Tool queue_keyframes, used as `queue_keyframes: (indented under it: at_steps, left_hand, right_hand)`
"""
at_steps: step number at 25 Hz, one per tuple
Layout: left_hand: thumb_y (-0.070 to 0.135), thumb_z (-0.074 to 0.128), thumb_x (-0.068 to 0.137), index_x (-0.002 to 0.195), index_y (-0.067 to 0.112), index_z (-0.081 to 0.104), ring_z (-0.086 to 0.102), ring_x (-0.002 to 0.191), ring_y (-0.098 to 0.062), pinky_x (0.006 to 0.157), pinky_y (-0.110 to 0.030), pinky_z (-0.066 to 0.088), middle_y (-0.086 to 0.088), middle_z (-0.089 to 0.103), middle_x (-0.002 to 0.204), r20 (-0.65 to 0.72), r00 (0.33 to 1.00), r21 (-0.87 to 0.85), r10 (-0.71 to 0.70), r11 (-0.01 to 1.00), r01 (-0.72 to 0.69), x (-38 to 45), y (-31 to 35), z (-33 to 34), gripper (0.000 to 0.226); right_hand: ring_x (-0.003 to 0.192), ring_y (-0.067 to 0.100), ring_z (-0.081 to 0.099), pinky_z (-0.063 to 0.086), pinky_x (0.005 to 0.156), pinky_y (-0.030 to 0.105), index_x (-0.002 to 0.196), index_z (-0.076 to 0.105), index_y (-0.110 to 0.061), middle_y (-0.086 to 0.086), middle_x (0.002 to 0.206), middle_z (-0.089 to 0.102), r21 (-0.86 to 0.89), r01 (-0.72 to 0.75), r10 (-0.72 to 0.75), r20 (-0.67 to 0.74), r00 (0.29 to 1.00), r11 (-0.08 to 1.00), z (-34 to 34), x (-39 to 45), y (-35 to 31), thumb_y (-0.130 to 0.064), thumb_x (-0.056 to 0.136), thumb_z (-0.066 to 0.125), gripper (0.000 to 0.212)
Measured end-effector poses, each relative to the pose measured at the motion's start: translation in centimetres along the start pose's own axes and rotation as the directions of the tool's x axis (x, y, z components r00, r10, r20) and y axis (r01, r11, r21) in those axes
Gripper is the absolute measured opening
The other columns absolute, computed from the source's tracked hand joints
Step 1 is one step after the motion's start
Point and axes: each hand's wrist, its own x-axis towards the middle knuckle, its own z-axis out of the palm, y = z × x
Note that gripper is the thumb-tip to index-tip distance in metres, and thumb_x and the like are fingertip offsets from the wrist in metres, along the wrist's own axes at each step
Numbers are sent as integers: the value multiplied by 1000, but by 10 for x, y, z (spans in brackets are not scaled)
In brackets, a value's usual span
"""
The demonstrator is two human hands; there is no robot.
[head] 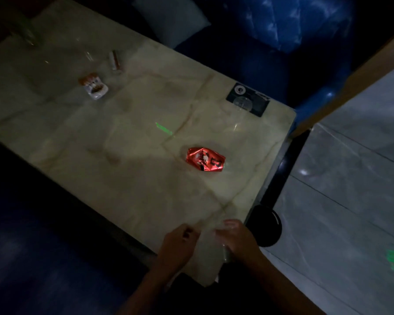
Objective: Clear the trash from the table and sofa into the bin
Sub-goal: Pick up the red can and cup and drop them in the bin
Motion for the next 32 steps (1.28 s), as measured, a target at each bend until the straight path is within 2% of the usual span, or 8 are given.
queue_keyframes:
  at_steps: [3, 6, 10, 17, 21, 25, 28, 32]
  left_hand:
    - [28, 61, 89, 76, 18, 64, 63, 66, -9, 67, -29, 48, 1, 69, 70, -171, 976, 18, 134, 991, -133, 30, 30, 0, 17]
    - [22, 62, 86, 95, 17, 66, 65, 89, -15, 77, -22, 46, 0, 69, 96, -339, 890, 187, 307, 949, -256, 66, 51, -4, 11]
    - [32, 52, 86, 147, 18, 33, 20, 149, -26, 117, -44, 26, -6, 26, 159, -142, 912, 529, 384, 809, -258, 134, 70, -4, 65]
    - [52, 47, 84, 153, 33, -7, -23, 147, -30, 118, -55, 2, -1, -21, 162, 104, 939, 738, 328, 607, -294, 188, 57, 4, 89]
    - [50, 49, 82, 154, 28, 0, -13, 149, -35, 116, -60, 9, -9, -8, 164, 75, 932, 784, 355, 557, -275, 189, 61, 6, 90]
    - [38, 75, 63, 149, 17, 32, 25, 144, -43, 108, -59, 32, -22, 27, 156, 72, 869, 864, 489, 405, -299, 187, 69, 6, 98]
    - [34, 80, 54, 148, 18, 30, 19, 146, -44, 113, -62, 17, -23, 23, 158, 172, 796, 894, 580, 247, -374, 199, 73, -4, 107]
    - [40, 76, 63, 151, 20, 25, 22, 145, -42, 113, -64, 16, -22, 27, 156, 148, 876, 932, 459, 231, -278, 220, 78, -15, 103]
  right_hand:
    - [97, 5, 63, 48, 76, 19, 115, 56, -28, -16, 105, 62, 22, -43, 43, 20, 999, 999, -23, 29, -9, -51, 74, 77, 52]
    - [102, 3, 63, 50, 82, 21, 116, 53, -36, -17, 115, 64, -107, 33, -38, -48, 998, 994, -30, 56, -22, -79, 50, 74, 82]
    - [113, 10, 61, 48, 87, 24, 132, 37, -42, -12, 129, 60, -380, 123, -131, 7, 991, 917, -36, 86, -30, -84, 55, 67, 93]
    - [109, 9, 58, 44, 82, 21, 134, 36, -35, -8, 131, 57, -482, 160, -114, 124, 986, 861, -41, 102, -23, -77, 60, 68, 91]
    - [111, 10, 58, 45, 87, 24, 135, 38, -34, -8, 131, 58, -432, 148, -102, 128, 987, 890, -43, 105, -25, -71, 62, 73, 89]
    - [116, 13, 58, 48, 94, 29, 140, 37, -29, -6, 135, 56, -428, 126, -79, 126, 989, 895, -44, 106, -27, -64, 65, 77, 92]
    - [117, 11, 57, 44, 92, 24, 142, 36, -30, -7, 138, 55, -451, 144, -97, 125, 987, 881, -44, 105, -25, -65, 64, 76, 94]
    - [110, 8, 57, 39, 85, 18, 141, 35, -32, -8, 135, 56, -465, 107, -67, 103, 992, 879, -44, 106, -23, -69, 59, 77, 100]
